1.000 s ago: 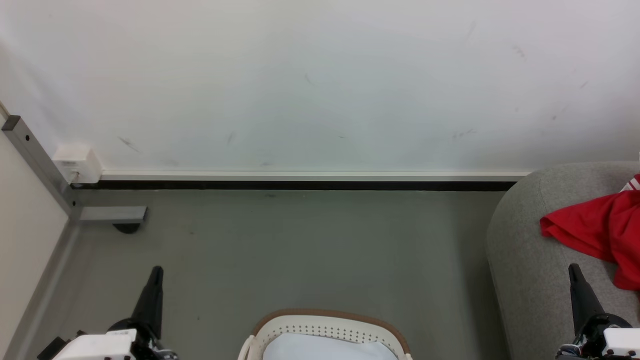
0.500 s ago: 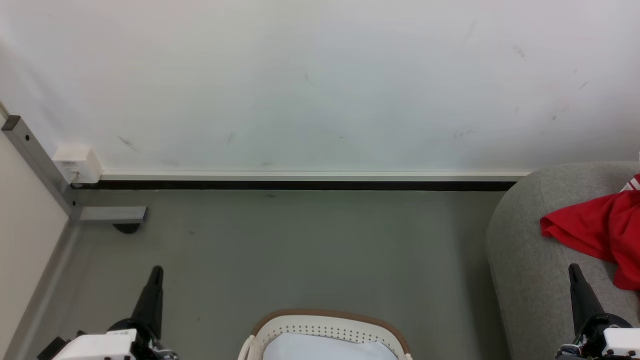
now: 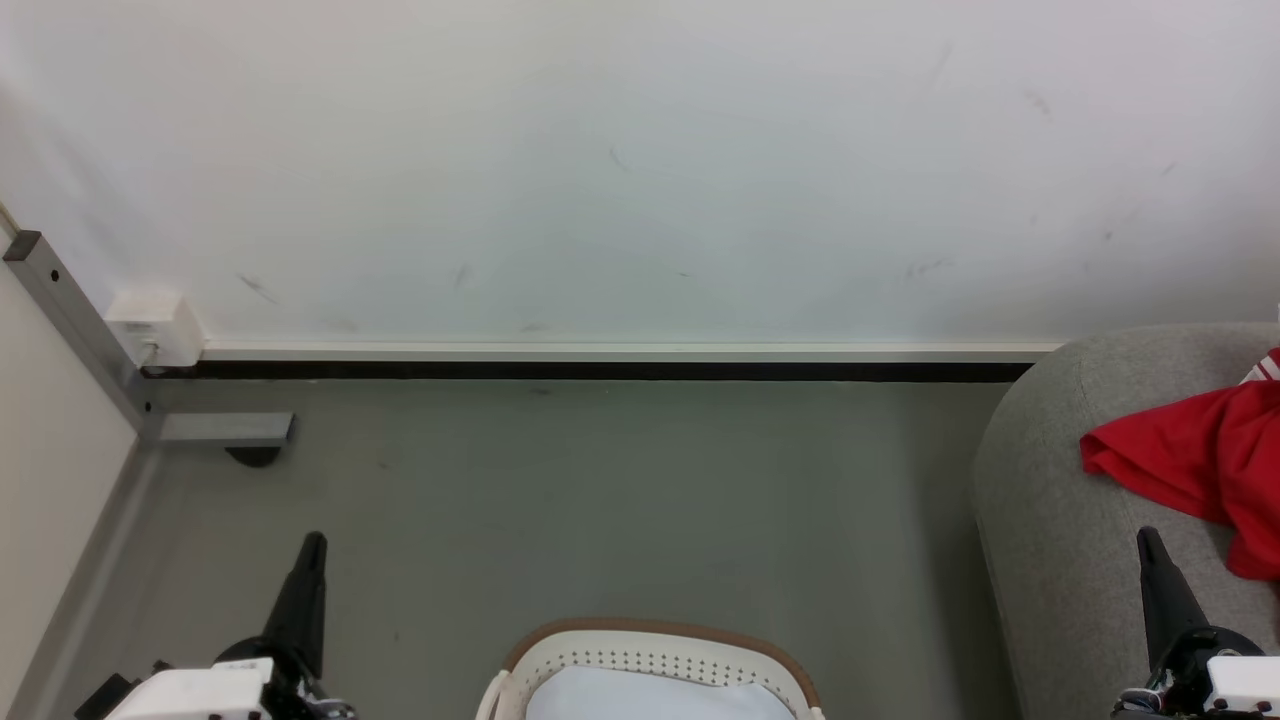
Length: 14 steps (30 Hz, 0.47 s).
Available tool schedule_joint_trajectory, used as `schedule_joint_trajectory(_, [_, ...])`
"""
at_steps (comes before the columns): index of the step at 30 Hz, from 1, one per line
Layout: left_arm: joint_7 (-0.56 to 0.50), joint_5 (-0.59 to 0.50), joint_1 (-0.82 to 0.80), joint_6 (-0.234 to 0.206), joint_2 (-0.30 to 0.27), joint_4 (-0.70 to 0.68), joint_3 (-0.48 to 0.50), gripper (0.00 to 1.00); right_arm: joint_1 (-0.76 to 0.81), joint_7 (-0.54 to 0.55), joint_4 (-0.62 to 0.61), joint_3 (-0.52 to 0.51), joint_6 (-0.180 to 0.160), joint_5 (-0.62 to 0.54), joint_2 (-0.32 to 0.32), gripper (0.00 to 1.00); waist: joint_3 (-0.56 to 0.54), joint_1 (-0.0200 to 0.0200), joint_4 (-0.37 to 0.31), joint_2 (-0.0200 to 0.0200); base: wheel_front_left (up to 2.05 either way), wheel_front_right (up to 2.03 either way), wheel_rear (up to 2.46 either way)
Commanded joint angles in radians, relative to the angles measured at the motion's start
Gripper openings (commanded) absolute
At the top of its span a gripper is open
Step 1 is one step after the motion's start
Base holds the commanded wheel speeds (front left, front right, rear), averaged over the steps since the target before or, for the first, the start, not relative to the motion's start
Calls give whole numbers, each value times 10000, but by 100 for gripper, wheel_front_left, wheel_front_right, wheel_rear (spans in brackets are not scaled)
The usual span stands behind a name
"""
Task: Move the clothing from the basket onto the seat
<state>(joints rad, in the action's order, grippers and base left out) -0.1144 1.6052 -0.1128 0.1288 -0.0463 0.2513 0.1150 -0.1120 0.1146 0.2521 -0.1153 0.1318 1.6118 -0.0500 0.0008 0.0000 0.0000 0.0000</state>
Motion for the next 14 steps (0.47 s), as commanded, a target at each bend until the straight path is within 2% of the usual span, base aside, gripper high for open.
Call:
schedule_joint_trajectory(1, [-45, 124, -61, 41, -75, -21, 16, 0, -59, 41, -52, -37, -21, -1, 0, 0, 0, 0, 0, 0, 0, 0, 0])
schedule_joint_trajectory(14, [-44, 124, -61, 41, -75, -22, 15, 0, -58, 40, -52, -36, -21, 0, 0, 0, 0, 0, 0, 0, 0, 0, 0])
